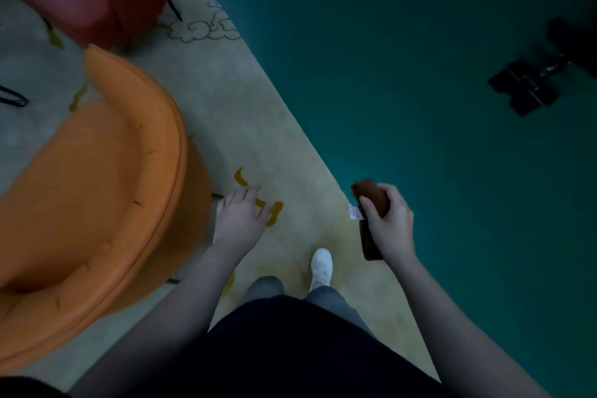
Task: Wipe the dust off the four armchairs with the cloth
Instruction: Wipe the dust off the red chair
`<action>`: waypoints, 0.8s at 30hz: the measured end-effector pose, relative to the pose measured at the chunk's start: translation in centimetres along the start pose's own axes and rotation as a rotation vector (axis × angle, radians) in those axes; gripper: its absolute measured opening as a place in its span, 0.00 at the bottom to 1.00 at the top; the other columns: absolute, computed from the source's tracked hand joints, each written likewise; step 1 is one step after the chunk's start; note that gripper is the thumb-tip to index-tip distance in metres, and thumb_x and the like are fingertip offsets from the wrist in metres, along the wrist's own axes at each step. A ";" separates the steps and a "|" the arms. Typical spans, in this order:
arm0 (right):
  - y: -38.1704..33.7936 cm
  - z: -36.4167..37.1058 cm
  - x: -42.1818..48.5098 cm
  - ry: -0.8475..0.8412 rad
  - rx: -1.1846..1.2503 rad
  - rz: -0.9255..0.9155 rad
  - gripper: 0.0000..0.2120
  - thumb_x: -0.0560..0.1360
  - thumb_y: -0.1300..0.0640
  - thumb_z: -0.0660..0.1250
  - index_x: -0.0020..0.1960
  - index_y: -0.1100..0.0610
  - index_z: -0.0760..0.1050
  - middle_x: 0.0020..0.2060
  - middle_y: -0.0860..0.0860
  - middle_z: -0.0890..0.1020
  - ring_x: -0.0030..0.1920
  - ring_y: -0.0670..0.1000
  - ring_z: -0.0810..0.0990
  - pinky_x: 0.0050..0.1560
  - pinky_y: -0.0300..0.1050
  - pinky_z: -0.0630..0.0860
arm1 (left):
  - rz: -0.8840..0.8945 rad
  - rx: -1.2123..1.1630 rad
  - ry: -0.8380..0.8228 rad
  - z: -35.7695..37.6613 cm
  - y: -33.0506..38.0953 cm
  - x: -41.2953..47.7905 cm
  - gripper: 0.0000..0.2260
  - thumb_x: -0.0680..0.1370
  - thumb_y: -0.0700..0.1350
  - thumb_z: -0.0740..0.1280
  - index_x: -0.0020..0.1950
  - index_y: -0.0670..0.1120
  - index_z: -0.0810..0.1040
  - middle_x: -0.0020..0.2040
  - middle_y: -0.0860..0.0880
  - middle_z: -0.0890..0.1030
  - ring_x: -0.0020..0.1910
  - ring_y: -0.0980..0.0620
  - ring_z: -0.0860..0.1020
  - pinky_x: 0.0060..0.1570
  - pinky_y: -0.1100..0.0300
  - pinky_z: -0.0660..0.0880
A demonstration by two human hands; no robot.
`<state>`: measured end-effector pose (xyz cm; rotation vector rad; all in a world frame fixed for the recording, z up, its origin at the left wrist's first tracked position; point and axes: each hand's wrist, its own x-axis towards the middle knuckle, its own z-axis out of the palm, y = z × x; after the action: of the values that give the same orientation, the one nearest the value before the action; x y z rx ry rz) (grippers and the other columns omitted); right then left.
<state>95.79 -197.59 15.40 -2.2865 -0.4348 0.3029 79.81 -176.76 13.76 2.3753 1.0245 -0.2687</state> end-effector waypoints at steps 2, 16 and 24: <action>0.6 -1.3 3.1 -0.022 0.003 -0.047 0.10 0.75 0.58 0.71 0.56 0.57 0.77 0.49 0.53 0.82 0.51 0.55 0.79 0.53 0.49 0.73 | -0.036 -0.009 0.014 0.1 2.0 1.1 0.23 0.83 0.55 0.59 0.76 0.47 0.66 0.73 0.46 0.70 0.74 0.45 0.64 0.72 0.51 0.58; 1.1 -3.2 15.9 -0.210 0.023 -0.169 0.11 0.76 0.57 0.70 0.58 0.57 0.76 0.50 0.53 0.81 0.53 0.56 0.78 0.55 0.50 0.74 | -0.168 -0.073 0.059 -0.7 10.3 7.0 0.23 0.83 0.55 0.58 0.75 0.46 0.67 0.76 0.47 0.66 0.74 0.46 0.65 0.71 0.51 0.61; -3.0 0.7 23.3 -0.220 0.024 -0.222 0.11 0.76 0.58 0.70 0.57 0.58 0.77 0.50 0.54 0.81 0.52 0.56 0.78 0.54 0.49 0.73 | -0.248 -0.063 0.103 -3.3 8.3 13.7 0.22 0.83 0.55 0.58 0.74 0.46 0.68 0.74 0.46 0.70 0.73 0.46 0.66 0.71 0.55 0.58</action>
<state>116.23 -185.92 15.18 -2.1650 -0.7867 0.4457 95.19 -171.29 14.62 2.2249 1.3578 -0.2021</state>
